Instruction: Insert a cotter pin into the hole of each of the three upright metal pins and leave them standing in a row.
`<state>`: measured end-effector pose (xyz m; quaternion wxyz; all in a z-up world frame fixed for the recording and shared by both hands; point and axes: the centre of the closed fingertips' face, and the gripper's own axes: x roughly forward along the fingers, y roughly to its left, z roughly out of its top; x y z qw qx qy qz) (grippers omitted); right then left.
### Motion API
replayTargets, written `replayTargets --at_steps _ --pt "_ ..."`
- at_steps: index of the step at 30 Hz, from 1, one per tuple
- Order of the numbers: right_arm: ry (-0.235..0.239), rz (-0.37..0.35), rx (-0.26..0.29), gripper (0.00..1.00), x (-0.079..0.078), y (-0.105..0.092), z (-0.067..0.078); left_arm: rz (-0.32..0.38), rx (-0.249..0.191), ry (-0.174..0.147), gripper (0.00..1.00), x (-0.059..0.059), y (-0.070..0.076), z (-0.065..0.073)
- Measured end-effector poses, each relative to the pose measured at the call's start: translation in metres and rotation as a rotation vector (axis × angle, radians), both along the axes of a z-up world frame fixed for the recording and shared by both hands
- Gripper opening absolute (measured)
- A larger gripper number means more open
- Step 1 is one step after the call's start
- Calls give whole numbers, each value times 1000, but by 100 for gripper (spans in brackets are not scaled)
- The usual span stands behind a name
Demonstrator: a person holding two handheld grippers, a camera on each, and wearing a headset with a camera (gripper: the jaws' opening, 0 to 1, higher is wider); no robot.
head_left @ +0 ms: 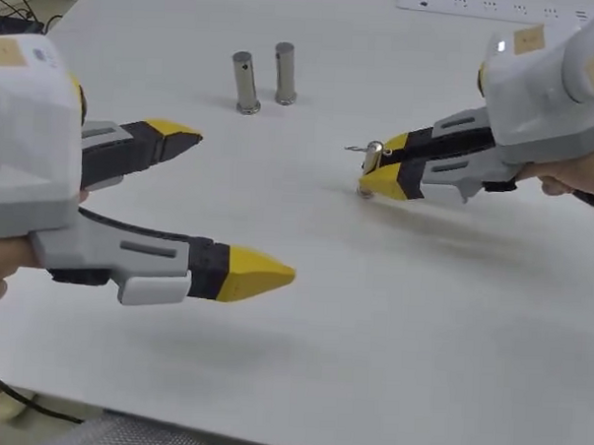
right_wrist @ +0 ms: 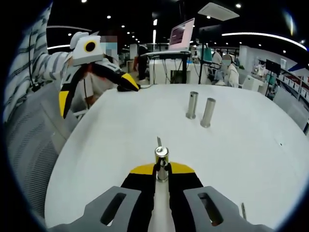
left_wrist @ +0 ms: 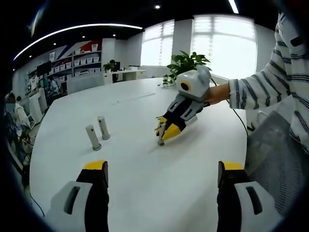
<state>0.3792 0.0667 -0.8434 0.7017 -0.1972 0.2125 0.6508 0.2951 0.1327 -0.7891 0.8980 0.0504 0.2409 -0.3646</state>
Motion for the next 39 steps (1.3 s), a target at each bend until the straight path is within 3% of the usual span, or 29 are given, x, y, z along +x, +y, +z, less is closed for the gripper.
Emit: replayTargets --at_steps 2,5,11,19,28,32,39 --pt "22 -4 12 10 -1 -1 0 1 -4 4 93 1 -1 1" --pt "24 -9 18 11 -1 -2 0 -6 16 5 93 0 -1 -1" --pt "28 -16 39 11 -3 -1 3 1 5 7 92 0 -3 1" --pt "47 -24 50 23 -8 -3 6 6 11 13 92 0 1 2" --pt "55 -57 82 35 -17 -8 22 16 14 18 91 8 11 1" --pt "64 -97 104 44 -21 -15 33 17 19 21 91 10 14 0" --pt "63 -158 145 51 -35 -34 52 11 31 23 91 12 14 0"
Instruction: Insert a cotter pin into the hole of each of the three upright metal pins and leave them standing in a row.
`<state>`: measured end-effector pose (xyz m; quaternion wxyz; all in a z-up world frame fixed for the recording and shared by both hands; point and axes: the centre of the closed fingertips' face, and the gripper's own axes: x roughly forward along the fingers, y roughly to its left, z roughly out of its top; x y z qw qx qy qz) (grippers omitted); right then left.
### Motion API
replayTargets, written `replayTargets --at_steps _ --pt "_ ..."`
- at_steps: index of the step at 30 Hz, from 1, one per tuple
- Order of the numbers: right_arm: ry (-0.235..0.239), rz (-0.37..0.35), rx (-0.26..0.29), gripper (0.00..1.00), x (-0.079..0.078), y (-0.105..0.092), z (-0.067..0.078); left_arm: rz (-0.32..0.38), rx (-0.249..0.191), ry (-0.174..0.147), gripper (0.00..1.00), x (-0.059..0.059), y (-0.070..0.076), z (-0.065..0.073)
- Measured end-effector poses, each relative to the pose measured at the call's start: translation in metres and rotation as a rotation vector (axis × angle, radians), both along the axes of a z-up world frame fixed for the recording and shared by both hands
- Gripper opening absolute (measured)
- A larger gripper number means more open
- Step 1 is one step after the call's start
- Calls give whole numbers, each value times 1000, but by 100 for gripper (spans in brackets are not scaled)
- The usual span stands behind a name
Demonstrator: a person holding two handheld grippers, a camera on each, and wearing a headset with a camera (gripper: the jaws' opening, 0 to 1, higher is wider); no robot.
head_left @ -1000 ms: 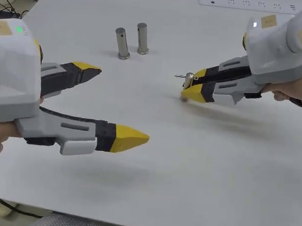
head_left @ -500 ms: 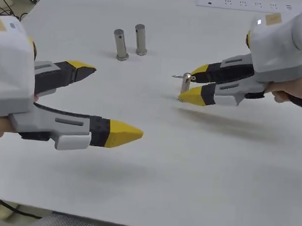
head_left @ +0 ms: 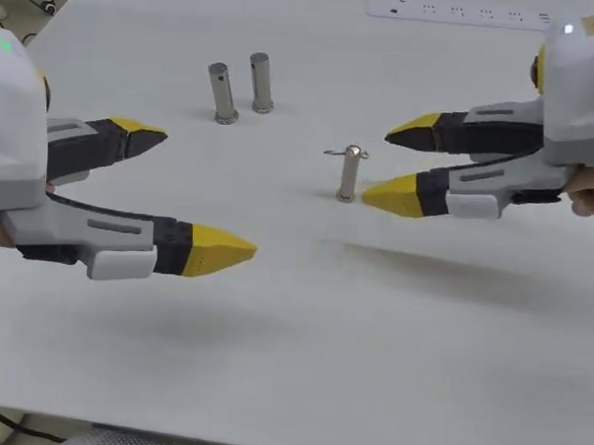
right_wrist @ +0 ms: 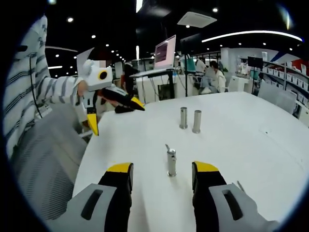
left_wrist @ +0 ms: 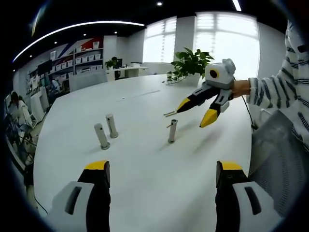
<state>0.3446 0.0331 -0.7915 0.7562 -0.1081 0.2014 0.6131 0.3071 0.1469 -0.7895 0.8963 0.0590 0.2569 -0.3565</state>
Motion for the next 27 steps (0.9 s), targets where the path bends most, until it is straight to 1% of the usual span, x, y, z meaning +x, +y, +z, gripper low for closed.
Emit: replayTargets --at_steps 2,3,4,6,8,9,10,14,15,16,18,21,22,25,27 --pt "12 -21 18 53 -8 -7 7 -3 -2 4 91 0 1 0" --pt "18 -31 20 54 -9 -11 7 -6 -1 9 91 0 1 -1" --pt "16 -37 15 55 -11 -14 7 -11 5 16 91 -1 0 -3" --pt "9 -66 2 58 -13 -25 10 -20 17 20 91 -2 1 -5" --pt "15 -89 5 61 -18 -34 15 -24 19 30 91 -3 3 -7" --pt "18 -98 5 62 -19 -38 16 -24 24 29 92 -3 3 -8" --pt "18 -109 5 63 -21 -41 18 -24 29 30 93 0 9 -10" --pt "25 -158 14 68 -29 -56 24 -24 31 36 92 2 15 -13" --pt "30 -172 16 68 -29 -60 22 -24 33 37 92 2 17 -14" --pt "40 -201 30 68 -29 -64 23 -23 35 38 92 3 18 -15" --pt "55 -216 46 70 -34 -67 25 -22 38 42 91 4 20 -16" --pt "57 -235 42 75 -43 -74 24 -23 74 57 91 5 29 -23" --pt "59 -243 38 77 -46 -77 23 -23 80 57 91 5 28 -23" --pt "77 -263 37 81 -53 -84 20 -15 73 55 91 9 31 -20" --pt "81 -275 34 82 -55 -88 19 -12 75 52 91 12 33 -19"
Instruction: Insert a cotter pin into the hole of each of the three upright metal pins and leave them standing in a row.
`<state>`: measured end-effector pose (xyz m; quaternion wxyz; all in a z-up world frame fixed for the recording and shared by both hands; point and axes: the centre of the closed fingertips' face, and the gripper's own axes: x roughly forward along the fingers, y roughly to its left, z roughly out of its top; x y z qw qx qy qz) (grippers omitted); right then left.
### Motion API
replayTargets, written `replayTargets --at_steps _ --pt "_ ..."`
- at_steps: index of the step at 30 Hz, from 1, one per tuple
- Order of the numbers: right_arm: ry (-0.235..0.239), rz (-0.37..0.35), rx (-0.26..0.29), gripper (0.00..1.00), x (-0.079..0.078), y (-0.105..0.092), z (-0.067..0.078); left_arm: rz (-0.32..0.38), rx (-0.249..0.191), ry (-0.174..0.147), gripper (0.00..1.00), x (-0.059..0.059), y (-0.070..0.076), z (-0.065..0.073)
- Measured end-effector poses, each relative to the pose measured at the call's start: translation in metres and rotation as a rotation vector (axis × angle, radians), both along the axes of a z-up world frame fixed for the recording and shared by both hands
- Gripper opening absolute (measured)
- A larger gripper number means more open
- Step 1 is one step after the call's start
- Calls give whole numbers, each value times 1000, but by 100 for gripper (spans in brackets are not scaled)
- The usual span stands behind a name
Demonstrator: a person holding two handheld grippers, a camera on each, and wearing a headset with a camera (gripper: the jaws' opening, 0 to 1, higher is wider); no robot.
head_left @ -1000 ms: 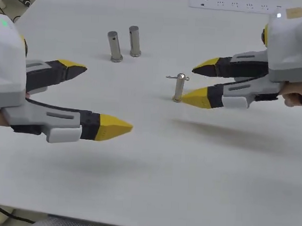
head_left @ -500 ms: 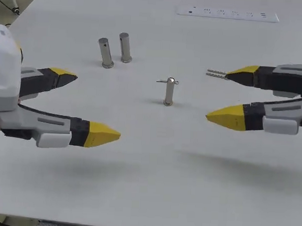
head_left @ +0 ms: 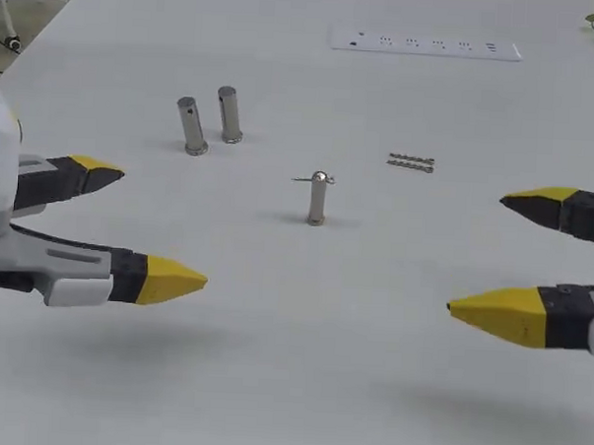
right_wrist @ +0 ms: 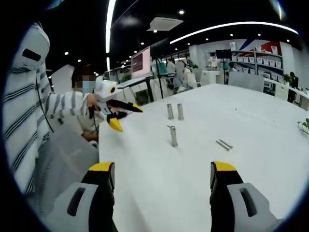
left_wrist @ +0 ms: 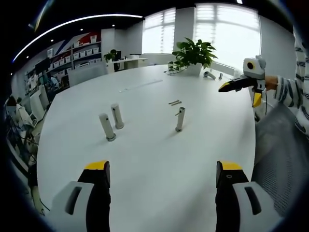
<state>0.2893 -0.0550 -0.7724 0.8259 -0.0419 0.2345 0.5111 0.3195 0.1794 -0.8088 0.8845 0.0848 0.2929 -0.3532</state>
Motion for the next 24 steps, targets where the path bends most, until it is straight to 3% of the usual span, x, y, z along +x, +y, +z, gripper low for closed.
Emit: replayTargets --at_steps 8,16,24 --pt "17 -90 21 85 -3 -16 0 86 -5 -2 84 30 18 0" --pt "31 -116 23 85 -11 -20 -2 167 -41 -27 79 64 31 3" --pt "41 -134 13 85 -18 -23 -4 184 -31 -34 73 82 29 -1"
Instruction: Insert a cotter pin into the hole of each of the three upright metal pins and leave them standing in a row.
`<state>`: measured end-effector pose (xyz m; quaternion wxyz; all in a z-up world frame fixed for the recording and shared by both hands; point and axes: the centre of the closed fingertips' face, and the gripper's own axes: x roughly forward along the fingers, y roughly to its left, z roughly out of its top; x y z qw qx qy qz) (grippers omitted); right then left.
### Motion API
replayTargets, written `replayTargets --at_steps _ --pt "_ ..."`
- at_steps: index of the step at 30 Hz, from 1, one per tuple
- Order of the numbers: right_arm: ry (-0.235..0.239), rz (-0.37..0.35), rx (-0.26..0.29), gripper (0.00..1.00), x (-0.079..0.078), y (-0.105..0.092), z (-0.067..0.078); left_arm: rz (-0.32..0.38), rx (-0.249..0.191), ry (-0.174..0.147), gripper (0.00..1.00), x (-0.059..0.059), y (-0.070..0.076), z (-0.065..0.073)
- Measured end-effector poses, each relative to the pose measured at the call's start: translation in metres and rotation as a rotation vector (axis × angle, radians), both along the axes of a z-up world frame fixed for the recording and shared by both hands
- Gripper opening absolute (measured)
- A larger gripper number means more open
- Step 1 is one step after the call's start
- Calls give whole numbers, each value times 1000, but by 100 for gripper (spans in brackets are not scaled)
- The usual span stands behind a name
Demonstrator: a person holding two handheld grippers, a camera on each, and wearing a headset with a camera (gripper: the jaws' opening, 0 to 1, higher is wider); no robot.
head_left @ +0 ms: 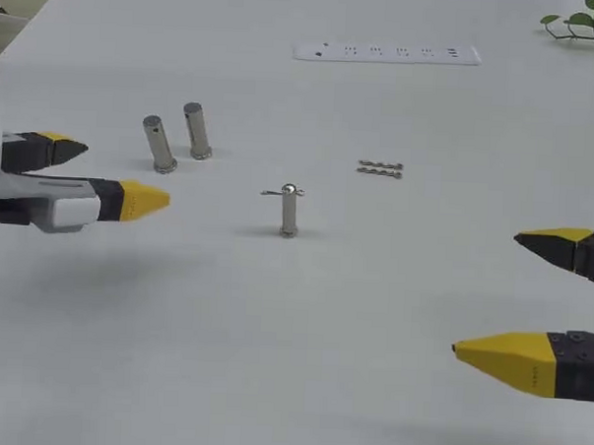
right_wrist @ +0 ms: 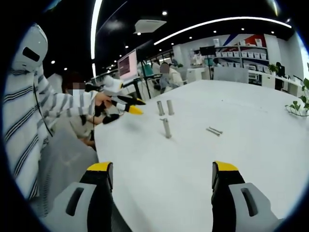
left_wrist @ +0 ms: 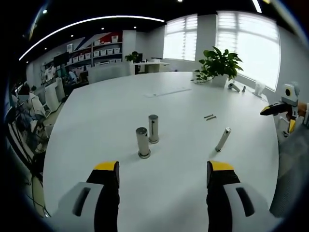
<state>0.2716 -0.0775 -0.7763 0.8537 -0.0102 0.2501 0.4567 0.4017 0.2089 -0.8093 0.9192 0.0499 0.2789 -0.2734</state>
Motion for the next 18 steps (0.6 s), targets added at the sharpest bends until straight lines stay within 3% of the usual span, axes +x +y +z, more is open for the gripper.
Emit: replayTargets --at_steps 5,12,18 --pt "6 -19 1 85 -1 -3 0 -15 11 -19 63 13 -5 -7" --pt "2 -41 0 85 1 -7 3 27 34 -41 55 38 -6 -13" --pt "8 -61 -2 85 0 -11 1 77 15 -47 48 53 -10 -16"
